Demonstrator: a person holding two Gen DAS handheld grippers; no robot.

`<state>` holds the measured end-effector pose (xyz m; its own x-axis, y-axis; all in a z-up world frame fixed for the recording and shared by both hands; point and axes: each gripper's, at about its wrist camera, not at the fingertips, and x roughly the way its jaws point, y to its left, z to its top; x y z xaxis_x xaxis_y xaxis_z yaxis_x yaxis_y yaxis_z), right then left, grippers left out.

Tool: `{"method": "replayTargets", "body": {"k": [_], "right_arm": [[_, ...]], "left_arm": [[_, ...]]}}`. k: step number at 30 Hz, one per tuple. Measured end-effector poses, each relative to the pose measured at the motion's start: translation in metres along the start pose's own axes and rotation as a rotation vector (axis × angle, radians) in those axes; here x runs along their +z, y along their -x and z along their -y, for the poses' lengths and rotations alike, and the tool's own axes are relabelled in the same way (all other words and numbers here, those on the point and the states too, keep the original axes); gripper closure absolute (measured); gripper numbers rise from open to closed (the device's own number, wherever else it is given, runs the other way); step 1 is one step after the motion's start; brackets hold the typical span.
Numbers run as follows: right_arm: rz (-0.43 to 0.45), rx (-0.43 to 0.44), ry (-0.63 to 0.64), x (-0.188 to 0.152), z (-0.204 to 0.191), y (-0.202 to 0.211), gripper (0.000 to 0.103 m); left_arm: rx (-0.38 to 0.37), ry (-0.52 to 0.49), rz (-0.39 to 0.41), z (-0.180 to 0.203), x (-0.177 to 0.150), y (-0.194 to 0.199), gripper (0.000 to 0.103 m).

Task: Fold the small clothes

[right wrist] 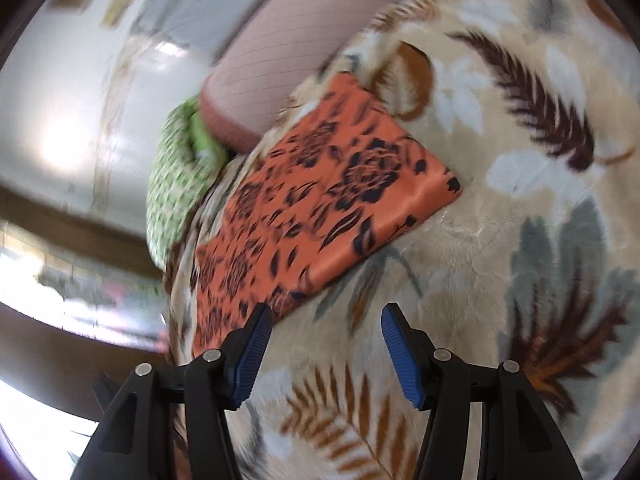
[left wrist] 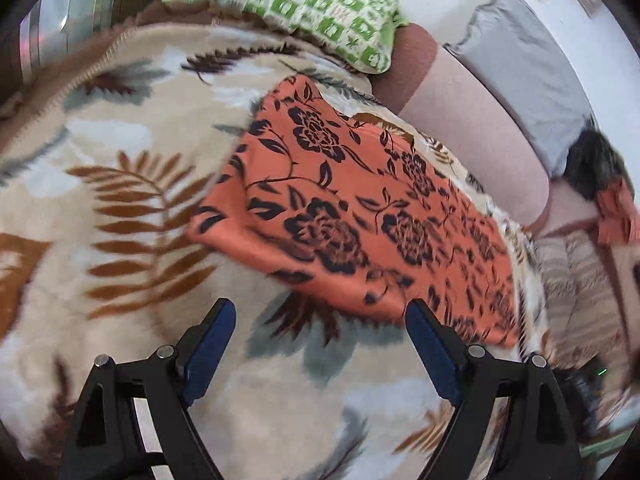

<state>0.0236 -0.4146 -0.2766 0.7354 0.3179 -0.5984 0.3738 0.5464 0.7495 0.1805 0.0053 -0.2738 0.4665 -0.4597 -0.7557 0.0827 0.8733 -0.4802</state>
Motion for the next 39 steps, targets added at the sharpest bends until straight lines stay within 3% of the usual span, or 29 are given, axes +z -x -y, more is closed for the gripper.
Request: {"method": "replayTargets", "body": {"k": [2,4,6,11,13,15,20,21,22,24,28,30,32,34,39], "right_arm": [[0.013,0.0,-0.065,0.01,0.009,-0.014,0.042],[0.024,0.003,-0.141,0.02,0.021,-0.03,0.042],[0.034,0.005,-0.2,0.027,0.029,-0.041,0.042],[0.084,-0.003,-0.275,0.045,0.037,-0.06,0.037],[0.097,-0.013,-0.271,0.053,0.034,-0.064,0.034],[0.113,-0.016,-0.27,0.061,0.031,-0.07,0.034],[0.148,0.027,-0.276,0.076,0.029,-0.084,0.034],[0.155,0.03,-0.263,0.078,0.027,-0.086,0.037],[0.161,0.023,-0.251,0.078,0.026,-0.088,0.042],[0.162,-0.022,-0.224,0.082,0.022,-0.095,0.075],[0.172,-0.051,-0.187,0.08,0.021,-0.099,0.078],[0.178,-0.071,-0.16,0.08,0.016,-0.099,0.079],[0.178,-0.067,-0.161,0.081,0.013,-0.099,0.08],[0.182,-0.056,-0.158,0.082,0.009,-0.095,0.081],[0.221,-0.065,-0.058,0.077,-0.013,-0.071,0.082]], "left_arm": [[-0.022,0.052,-0.004,-0.002,0.007,-0.011,0.022],[-0.034,0.109,-0.023,-0.007,0.013,-0.025,0.035],[-0.033,0.151,-0.044,-0.012,0.016,-0.037,0.039],[-0.025,0.245,-0.07,-0.021,0.021,-0.059,0.037],[-0.04,0.27,-0.069,-0.022,0.027,-0.064,0.026],[-0.048,0.3,-0.069,-0.022,0.032,-0.068,0.024],[-0.08,0.333,-0.012,-0.02,0.041,-0.068,0.024],[-0.071,0.316,0.0,-0.019,0.042,-0.067,0.031],[-0.04,0.309,-0.004,-0.019,0.042,-0.069,0.049],[-0.01,0.32,-0.001,-0.027,0.039,-0.074,0.071],[-0.043,0.343,0.015,-0.037,0.036,-0.081,0.071],[-0.072,0.378,0.019,-0.041,0.037,-0.081,0.061],[-0.081,0.395,0.016,-0.042,0.041,-0.082,0.061],[-0.054,0.39,0.018,-0.041,0.044,-0.082,0.079],[-0.046,0.31,0.048,-0.03,0.042,-0.065,0.087]]}}
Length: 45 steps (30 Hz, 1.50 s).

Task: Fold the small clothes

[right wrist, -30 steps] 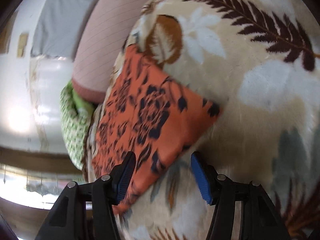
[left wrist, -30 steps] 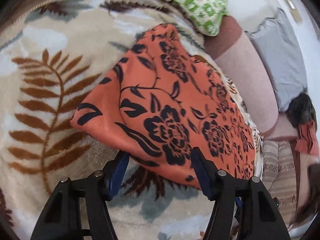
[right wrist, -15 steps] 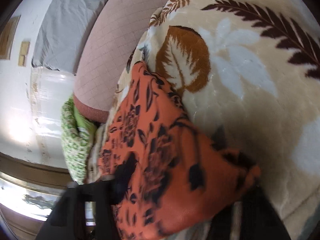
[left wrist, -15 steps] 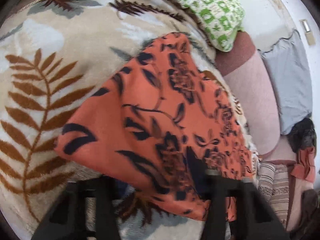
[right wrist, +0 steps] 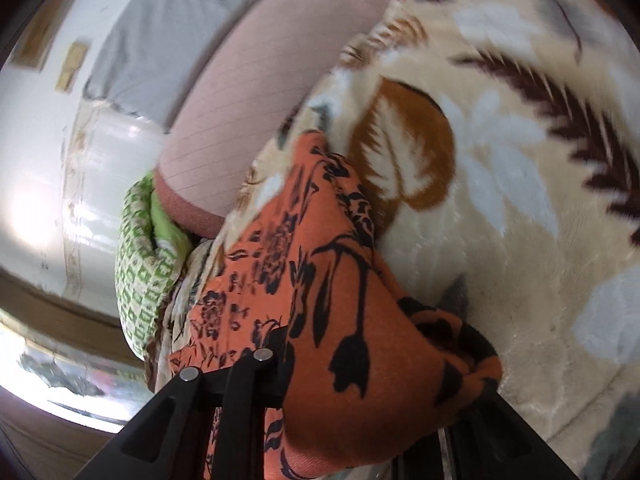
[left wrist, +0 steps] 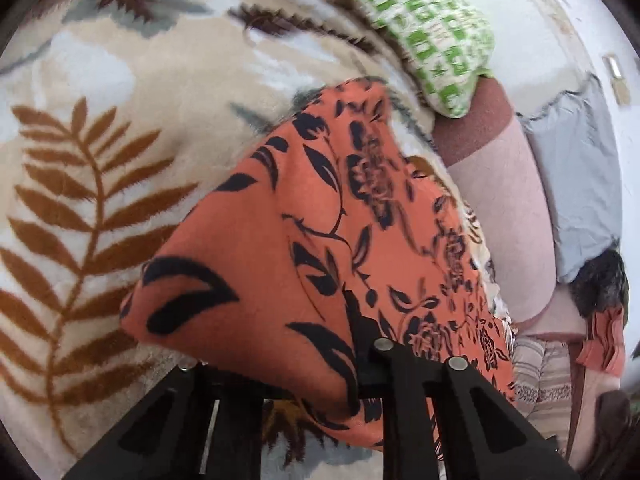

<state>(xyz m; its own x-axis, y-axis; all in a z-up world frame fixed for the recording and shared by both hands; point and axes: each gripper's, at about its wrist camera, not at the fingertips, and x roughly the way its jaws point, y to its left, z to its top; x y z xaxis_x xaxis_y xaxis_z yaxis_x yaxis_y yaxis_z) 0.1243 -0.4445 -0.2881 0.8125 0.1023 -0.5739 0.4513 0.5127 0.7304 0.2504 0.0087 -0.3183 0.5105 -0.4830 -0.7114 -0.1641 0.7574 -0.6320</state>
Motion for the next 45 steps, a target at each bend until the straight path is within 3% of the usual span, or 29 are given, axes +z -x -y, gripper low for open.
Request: {"method": "replayTargets", "body": {"k": [5,10,13,16,18,21,23,24,26,28,30,32,35,38,39,41,45], "right_arm": [[0.027,-0.002,0.069,-0.013,-0.014,0.039,0.083],[-0.005,0.002,0.069,-0.041,0.013,0.088,0.082],[-0.074,-0.074,0.111,-0.057,0.031,0.095,0.078],[-0.176,-0.098,-0.011,-0.065,0.06,0.091,0.071],[-0.186,-0.093,-0.077,-0.062,0.067,0.1,0.055],[-0.126,-0.102,-0.044,-0.049,0.06,0.129,0.046],[-0.03,-0.204,0.038,-0.043,0.044,0.156,0.046],[0.018,-0.23,0.064,-0.042,0.038,0.165,0.045],[0.082,-0.19,0.158,-0.043,0.014,0.179,0.045],[0.021,-0.147,0.257,-0.048,-0.012,0.167,0.052],[-0.09,-0.087,0.325,-0.065,-0.043,0.132,0.075],[-0.2,-0.057,0.346,-0.084,-0.064,0.094,0.081],[-0.297,-0.036,0.322,-0.11,-0.079,0.044,0.083],[-0.443,-0.025,0.178,-0.129,-0.06,-0.003,0.085],[-0.478,-0.034,0.139,-0.136,-0.048,-0.015,0.099],[-0.458,0.007,0.083,-0.135,-0.034,-0.011,0.101],[-0.538,0.103,0.027,-0.123,-0.013,0.006,0.099]], "left_arm": [[0.025,-0.144,0.012,0.012,-0.026,0.042,0.087],[0.073,-0.23,-0.017,-0.003,-0.085,0.076,0.084],[0.09,-0.162,-0.086,-0.03,-0.101,0.059,0.072],[-0.003,-0.083,-0.083,-0.043,-0.092,0.061,0.063],[-0.044,-0.054,-0.098,-0.046,-0.084,0.06,0.059],[-0.093,-0.03,-0.068,-0.052,-0.08,0.065,0.061],[-0.074,-0.069,-0.042,-0.05,-0.083,0.066,0.067],[-0.057,-0.093,-0.031,-0.049,-0.084,0.066,0.076],[-0.024,-0.143,-0.019,-0.043,-0.088,0.065,0.079],[-0.027,-0.163,-0.014,-0.04,-0.089,0.066,0.082],[-0.024,-0.207,-0.003,-0.033,-0.088,0.072,0.083],[-0.019,-0.263,0.018,-0.024,-0.09,0.082,0.083],[0.001,-0.38,0.059,0.002,-0.095,0.094,0.083],[0.005,-0.494,0.098,0.027,-0.104,0.109,0.084],[0.009,-0.535,0.111,0.038,-0.109,0.113,0.084],[0.021,-0.613,0.139,0.058,-0.118,0.118,0.084],[0.018,-0.757,0.169,0.103,-0.14,0.13,0.084]]}}
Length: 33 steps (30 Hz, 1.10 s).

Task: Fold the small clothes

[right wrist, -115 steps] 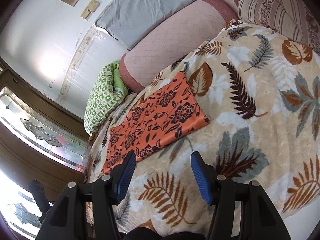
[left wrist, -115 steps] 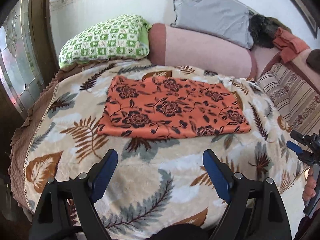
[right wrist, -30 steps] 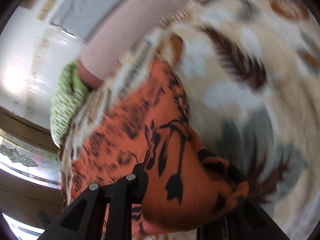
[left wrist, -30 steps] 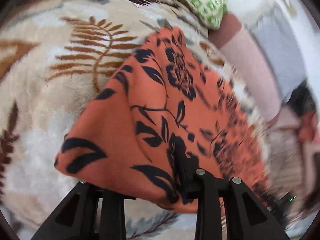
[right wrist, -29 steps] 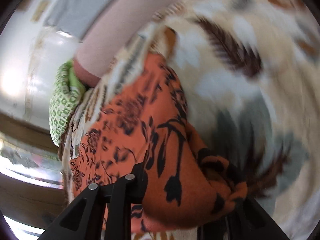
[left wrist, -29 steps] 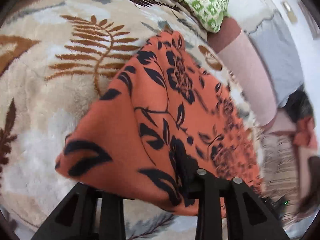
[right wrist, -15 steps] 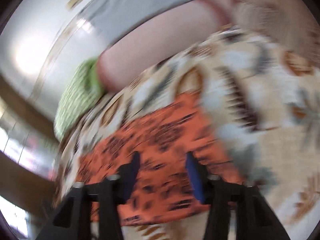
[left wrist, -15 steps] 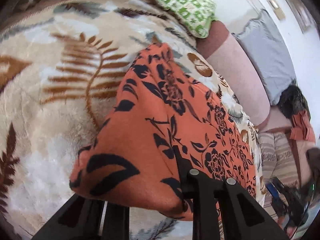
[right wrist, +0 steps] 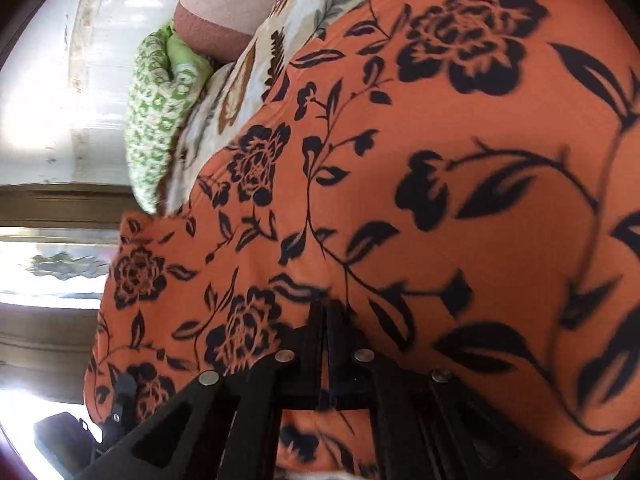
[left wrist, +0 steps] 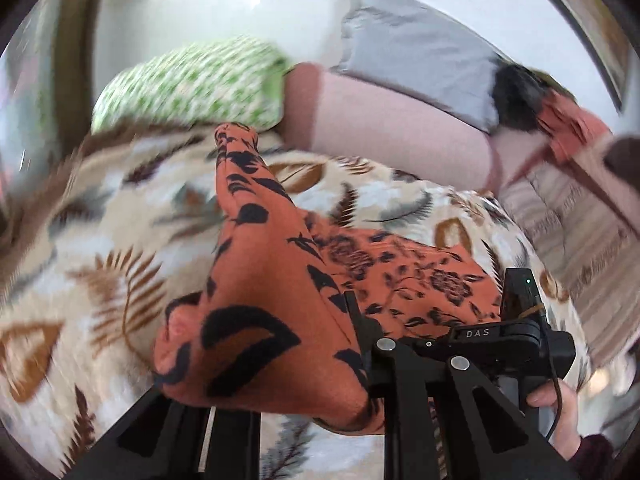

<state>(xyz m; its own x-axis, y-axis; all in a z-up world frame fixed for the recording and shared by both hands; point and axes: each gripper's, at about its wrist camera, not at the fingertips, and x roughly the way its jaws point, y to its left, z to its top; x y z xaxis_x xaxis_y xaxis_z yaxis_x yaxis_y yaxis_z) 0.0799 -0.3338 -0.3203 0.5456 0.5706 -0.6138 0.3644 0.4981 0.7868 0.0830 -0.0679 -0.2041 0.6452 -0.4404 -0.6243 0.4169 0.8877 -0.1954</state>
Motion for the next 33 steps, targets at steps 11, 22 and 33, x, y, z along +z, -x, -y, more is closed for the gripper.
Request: {"method": "replayTargets", "body": {"k": [11,22,33], "right_arm": [[0.284,0.058,0.012,0.019,0.078,0.167,0.095],[0.427,-0.012,-0.128,0.024,0.155,0.264,0.095],[0.343,0.041,0.128,0.029,0.061,0.233,0.093]], "left_arm": [[-0.093,-0.259,-0.113,0.16,0.028,-0.047,0.084],[-0.206,-0.466,-0.317,0.254,-0.046,-0.122,0.041],[-0.114,-0.294,-0.188,0.159,0.002,-0.036,0.026]]}}
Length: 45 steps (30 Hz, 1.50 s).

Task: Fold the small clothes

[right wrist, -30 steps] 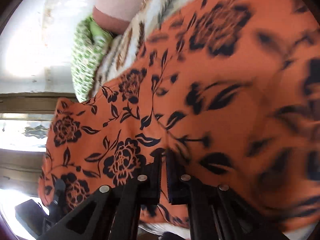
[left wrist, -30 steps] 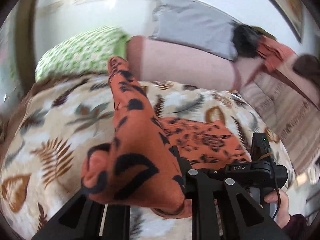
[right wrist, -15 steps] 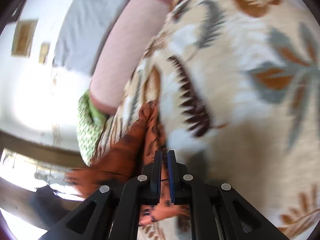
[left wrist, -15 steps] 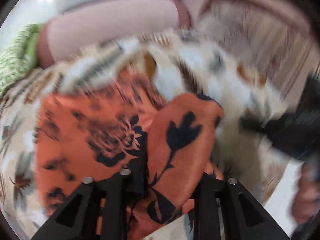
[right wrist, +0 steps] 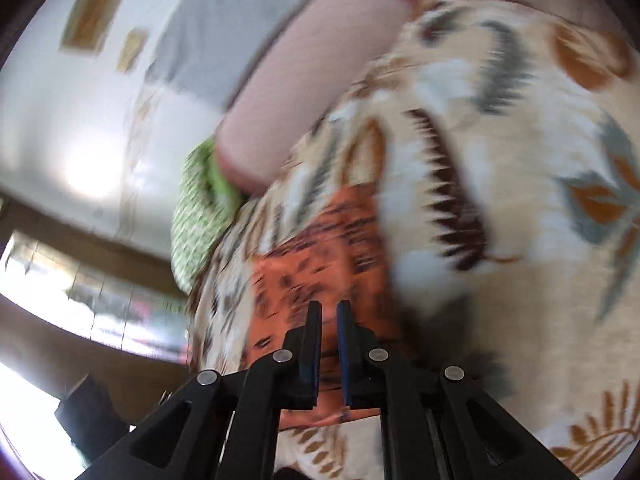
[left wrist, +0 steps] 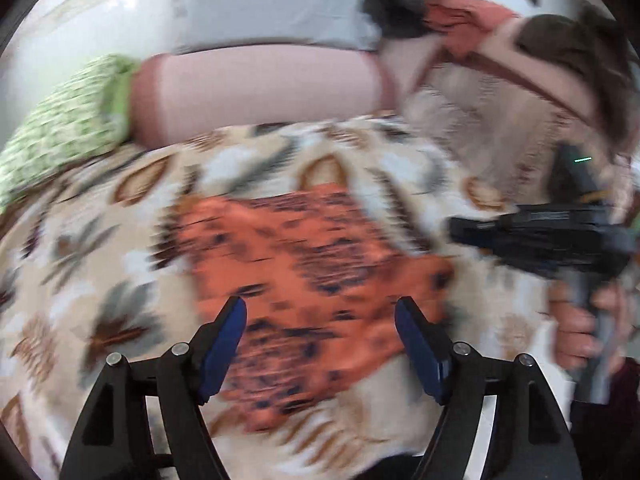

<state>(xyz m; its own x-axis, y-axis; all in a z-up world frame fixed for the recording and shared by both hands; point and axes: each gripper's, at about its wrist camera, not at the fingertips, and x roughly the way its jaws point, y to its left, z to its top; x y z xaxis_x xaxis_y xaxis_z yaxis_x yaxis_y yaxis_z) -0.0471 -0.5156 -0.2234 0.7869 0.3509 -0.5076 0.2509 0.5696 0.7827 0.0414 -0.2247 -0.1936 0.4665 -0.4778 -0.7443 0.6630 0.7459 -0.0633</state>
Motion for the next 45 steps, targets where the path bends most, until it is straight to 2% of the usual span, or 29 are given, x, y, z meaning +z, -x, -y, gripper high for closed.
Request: {"method": "replayTargets", "body": {"k": [2,4,6,7,8,9,10,11,13,14,16,18,20,22,25,27,29,31,32,34,35,36,38,41,45], "right_arm": [[-0.026,0.02,0.053,-0.006,-0.023,-0.009,0.093],[-0.042,0.03,0.081,-0.014,-0.035,-0.017,0.093],[-0.082,0.0,0.085,-0.024,-0.038,-0.032,0.093],[-0.108,-0.029,0.084,-0.028,-0.034,-0.039,0.093],[-0.158,-0.1,0.082,-0.035,-0.025,-0.053,0.093],[-0.193,-0.171,0.08,-0.041,-0.014,-0.064,0.095],[-0.22,-0.222,0.067,-0.046,-0.001,-0.074,0.096],[-0.226,-0.191,0.025,-0.053,0.016,-0.08,0.097],[-0.196,-0.116,-0.012,-0.054,0.025,-0.073,0.098],[-0.217,-0.112,-0.01,-0.05,0.023,-0.071,0.097],[-0.24,-0.125,0.001,-0.039,0.013,-0.068,0.095],[-0.211,-0.162,0.074,-0.024,-0.006,-0.064,0.095],[-0.17,-0.178,0.137,-0.006,-0.028,-0.068,0.093],[-0.167,-0.174,0.134,0.015,-0.039,-0.085,0.093],[-0.146,-0.216,0.108,0.041,-0.049,-0.115,0.093],[-0.158,-0.21,0.043,0.06,-0.047,-0.142,0.093],[-0.172,-0.207,-0.048,0.075,-0.036,-0.17,0.093],[-0.171,-0.253,-0.119,0.084,-0.018,-0.191,0.092],[-0.176,-0.266,-0.145,0.086,-0.009,-0.203,0.095],[-0.205,-0.242,-0.198,0.089,0.009,-0.217,0.096],[-0.202,-0.214,-0.219,0.09,0.015,-0.217,0.096],[-0.204,-0.196,-0.231,0.091,0.016,-0.214,0.096],[-0.196,-0.176,-0.212,0.089,0.013,-0.202,0.095],[-0.151,-0.163,-0.113,0.08,-0.006,-0.173,0.093],[-0.132,-0.161,-0.001,0.045,-0.027,-0.122,0.093]], "left_arm": [[0.081,0.031,-0.048,-0.013,-0.003,-0.01,0.026],[0.128,0.058,-0.084,-0.025,-0.012,-0.019,0.026],[0.165,0.069,-0.138,-0.031,-0.024,-0.037,0.026],[0.179,0.061,-0.179,-0.032,-0.03,-0.049,0.026],[0.19,0.06,-0.23,-0.033,-0.038,-0.065,0.023],[0.163,0.102,-0.288,-0.036,-0.048,-0.081,0.022],[0.126,0.149,-0.299,-0.041,-0.053,-0.086,0.022],[0.094,0.19,-0.295,-0.045,-0.055,-0.086,0.022],[0.074,0.177,-0.29,-0.047,-0.05,-0.082,0.022],[0.072,0.165,-0.276,-0.048,-0.045,-0.078,0.022],[0.087,0.143,-0.206,-0.053,-0.03,-0.062,0.022],[0.101,0.13,-0.158,-0.059,-0.012,-0.054,0.022],[0.132,0.13,-0.128,-0.071,0.011,-0.062,0.022],[0.164,0.125,-0.118,-0.083,0.03,-0.071,0.022],[0.211,0.144,-0.139,-0.099,0.056,-0.106,0.022],[0.226,0.187,-0.172,-0.112,0.072,-0.136,0.022],[0.245,0.205,-0.202,-0.123,0.076,-0.159,0.022],[0.278,0.223,-0.232,-0.132,0.081,-0.185,0.022],[0.282,0.226,-0.253,-0.134,0.08,-0.198,0.02],[0.288,0.234,-0.26,-0.134,0.075,-0.206,0.016],[0.299,0.238,-0.244,-0.133,0.074,-0.201,0.016],[0.303,0.24,-0.262,-0.131,0.075,-0.198,0.016],[0.304,0.223,-0.241,-0.124,0.074,-0.18,0.017],[0.301,0.208,-0.17,-0.11,0.068,-0.141,0.017],[0.304,0.148,-0.069,-0.083,0.057,-0.088,0.017]]}}
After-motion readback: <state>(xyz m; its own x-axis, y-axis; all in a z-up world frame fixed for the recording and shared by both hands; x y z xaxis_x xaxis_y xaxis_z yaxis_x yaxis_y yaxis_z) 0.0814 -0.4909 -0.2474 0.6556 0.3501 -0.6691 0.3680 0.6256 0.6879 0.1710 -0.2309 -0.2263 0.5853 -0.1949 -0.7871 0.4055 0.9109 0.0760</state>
